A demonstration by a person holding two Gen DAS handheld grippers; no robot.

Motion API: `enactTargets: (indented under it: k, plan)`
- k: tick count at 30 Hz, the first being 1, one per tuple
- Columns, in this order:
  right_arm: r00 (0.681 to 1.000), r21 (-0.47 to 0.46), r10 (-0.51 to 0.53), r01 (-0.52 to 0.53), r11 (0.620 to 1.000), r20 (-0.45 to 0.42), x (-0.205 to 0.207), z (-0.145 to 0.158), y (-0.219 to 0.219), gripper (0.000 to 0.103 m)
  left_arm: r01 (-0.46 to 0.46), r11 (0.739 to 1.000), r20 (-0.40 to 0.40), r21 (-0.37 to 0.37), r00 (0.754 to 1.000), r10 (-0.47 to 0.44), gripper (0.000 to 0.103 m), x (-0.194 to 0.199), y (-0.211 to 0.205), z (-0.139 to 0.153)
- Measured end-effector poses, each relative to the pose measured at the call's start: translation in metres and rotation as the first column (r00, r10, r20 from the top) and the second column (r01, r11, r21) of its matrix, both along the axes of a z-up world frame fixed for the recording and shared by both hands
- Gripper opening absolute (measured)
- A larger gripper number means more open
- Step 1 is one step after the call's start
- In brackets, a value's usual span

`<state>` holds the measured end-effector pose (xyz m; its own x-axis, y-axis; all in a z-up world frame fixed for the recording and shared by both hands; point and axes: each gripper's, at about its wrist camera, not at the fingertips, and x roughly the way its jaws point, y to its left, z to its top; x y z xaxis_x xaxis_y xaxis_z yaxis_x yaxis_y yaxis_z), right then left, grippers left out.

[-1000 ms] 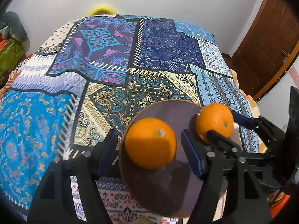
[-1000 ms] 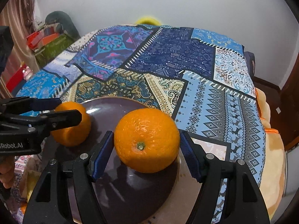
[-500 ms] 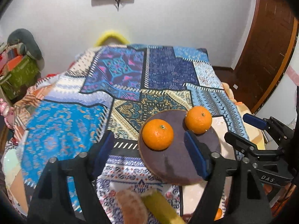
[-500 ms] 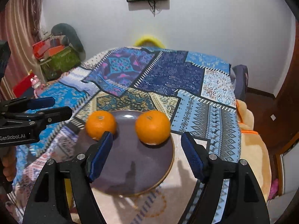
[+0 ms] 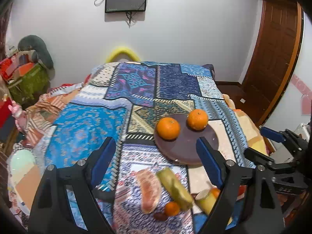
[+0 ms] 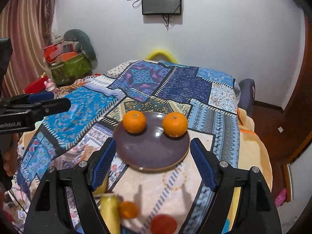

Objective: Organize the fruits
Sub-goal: 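Grasp the pomelo segment with the left tool while the right tool grasps sugarcane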

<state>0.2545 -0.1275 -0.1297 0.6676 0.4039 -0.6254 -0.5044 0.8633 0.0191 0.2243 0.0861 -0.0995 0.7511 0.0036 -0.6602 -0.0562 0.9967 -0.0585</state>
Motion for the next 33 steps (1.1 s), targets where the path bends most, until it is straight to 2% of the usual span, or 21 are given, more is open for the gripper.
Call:
enactTargets:
  k: [3, 8, 11, 19, 26, 30, 33]
  plan:
    - [1.0, 0.002, 0.0, 0.0, 1.0, -0.011, -0.017, -0.003, -0.001, 0.078, -0.011, 0.999, 0.005, 0.036, 1.0, 0.011, 0.085, -0.017, 0.005, 0.001]
    - [0.999, -0.026, 0.004, -0.005, 1.0, -0.041, -0.043, -0.018, 0.004, 0.077, -0.016, 1.0, -0.011, 0.009, 1.0, 0.017, 0.086, -0.039, 0.02, -0.005]
    - [0.997, -0.034, 0.013, -0.016, 0.999, -0.077, -0.054, -0.031, 0.008, 0.077, -0.024, 0.999, -0.01, 0.023, 1.0, 0.025, 0.086, -0.052, 0.026, -0.011]
    - [0.982, -0.071, 0.002, -0.015, 0.997, -0.188, -0.071, -0.074, 0.015, 0.077, -0.002, 1.0, -0.119, 0.01, 0.993, 0.003, 0.086, -0.066, 0.038, -0.05]
    - [0.964, -0.103, 0.002, -0.03, 0.994, -0.265, -0.066, -0.099, 0.022, 0.059, -0.002, 0.999, -0.179, -0.034, 0.984, -0.004, 0.086, -0.067, 0.042, -0.081]
    - [0.951, -0.104, 0.016, -0.05, 0.993, -0.308, -0.061, -0.111, 0.028, 0.05, 0.02, 1.0, -0.204, -0.02, 0.979, -0.024, 0.078, -0.063, 0.038, -0.095]
    - [0.947, -0.093, 0.027, -0.06, 0.994, -0.319, -0.059, -0.117, 0.03, 0.047, 0.04, 0.999, -0.223, -0.024, 0.974, -0.045, 0.075, -0.058, 0.033, -0.104]
